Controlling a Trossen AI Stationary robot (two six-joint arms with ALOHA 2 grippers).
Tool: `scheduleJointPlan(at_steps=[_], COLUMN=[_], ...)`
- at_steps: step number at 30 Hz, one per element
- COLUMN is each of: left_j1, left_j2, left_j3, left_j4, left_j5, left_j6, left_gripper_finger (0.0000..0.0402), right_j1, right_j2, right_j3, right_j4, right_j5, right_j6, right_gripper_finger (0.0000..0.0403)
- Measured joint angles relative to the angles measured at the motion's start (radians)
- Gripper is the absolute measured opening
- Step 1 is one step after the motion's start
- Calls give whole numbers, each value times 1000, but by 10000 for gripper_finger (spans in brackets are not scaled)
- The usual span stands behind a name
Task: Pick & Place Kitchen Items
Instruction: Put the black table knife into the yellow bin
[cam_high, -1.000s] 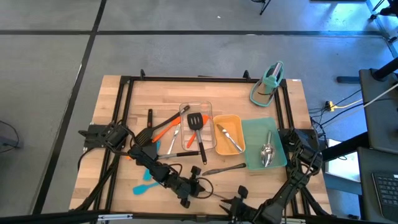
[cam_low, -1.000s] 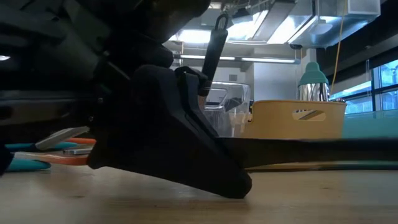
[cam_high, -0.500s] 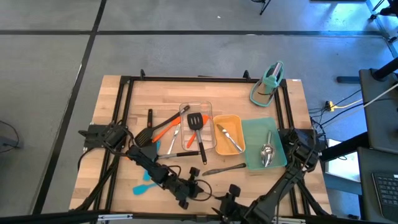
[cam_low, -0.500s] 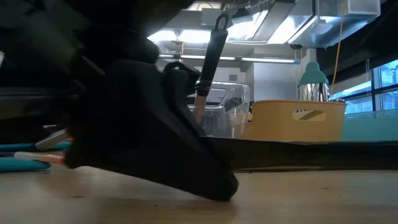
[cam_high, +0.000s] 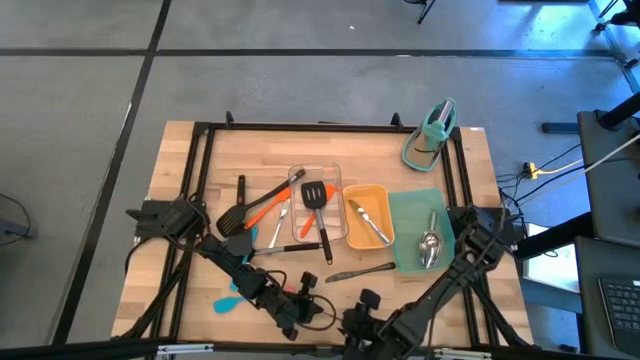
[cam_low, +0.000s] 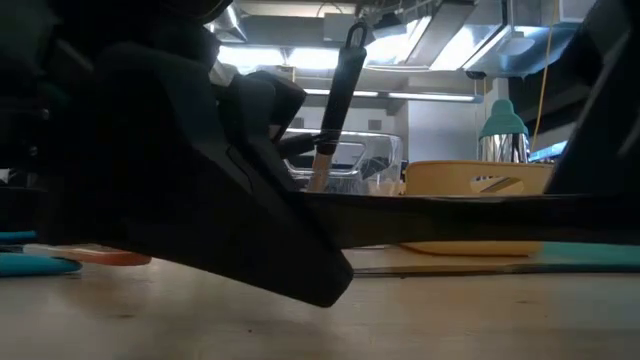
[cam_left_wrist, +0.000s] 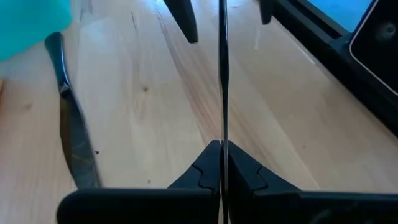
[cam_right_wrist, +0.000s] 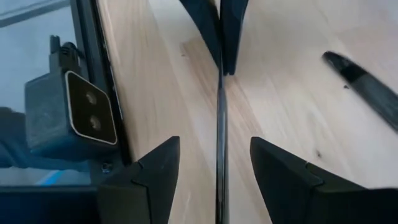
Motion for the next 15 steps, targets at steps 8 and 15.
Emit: scheduleJointPlan(at_steps=[8, 15], left_j1=[0, -1], left_j2=[-2, -2], left_j3=[1, 2], left_j4=[5, 8], left_j5=[-1, 0], left_j6=[0, 0], left_gripper_finger=[1, 1], right_j1=[-21, -31], right_j2=[6, 23], right_j3=[0, -1], right_j4=[-6, -12], right_j5=[-54, -110], right_j6=[-1, -1], right_gripper_finger=[192, 134])
